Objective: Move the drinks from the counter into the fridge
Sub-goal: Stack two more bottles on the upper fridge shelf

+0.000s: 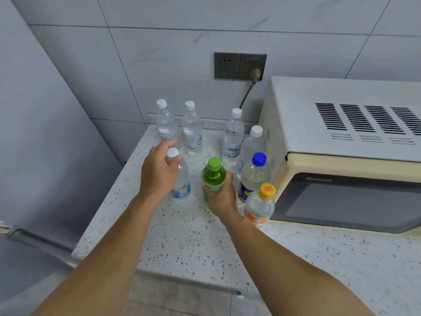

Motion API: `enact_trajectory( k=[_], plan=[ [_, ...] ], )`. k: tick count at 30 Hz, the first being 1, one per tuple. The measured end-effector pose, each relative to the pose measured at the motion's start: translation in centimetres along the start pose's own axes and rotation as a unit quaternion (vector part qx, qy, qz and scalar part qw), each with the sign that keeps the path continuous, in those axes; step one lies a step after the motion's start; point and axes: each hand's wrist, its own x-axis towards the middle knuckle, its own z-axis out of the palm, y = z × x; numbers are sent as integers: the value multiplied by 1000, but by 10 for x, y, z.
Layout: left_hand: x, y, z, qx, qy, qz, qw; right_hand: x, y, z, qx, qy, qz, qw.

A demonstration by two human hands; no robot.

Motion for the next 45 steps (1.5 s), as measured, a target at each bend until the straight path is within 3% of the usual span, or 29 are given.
enact_trajectory(
  k=[7,13,17,28,33,37,42,45],
  plan=[
    [-40,-16,-14,-50,51,-45,996,-34,6,5,-8,-26,2,1000],
    [-65,-61,18,-133,-67,-174,973,-54,10,0,-13,-27,-27,999],
    [-74,-84,35,-180,-85,-220,955,-62,11,-2,-17,-29,-28,999],
    [-125,-90,32,-238,-14,-221,946,-95,20,-7,-11,-21,-23,999],
    [-166,-80,19,-302,-38,-234,923,-114,25,-21,29,-52,-45,997],
    [-206,-66,11,-406,-48,-248,878,-136,33,-44,81,-59,-66,993],
    [-273,-41,3,-557,-44,-356,749,-168,51,-80,121,-105,-60,985],
    [-320,-30,2,-560,-19,-403,723,-188,68,-88,143,-150,-8,978]
  ],
)
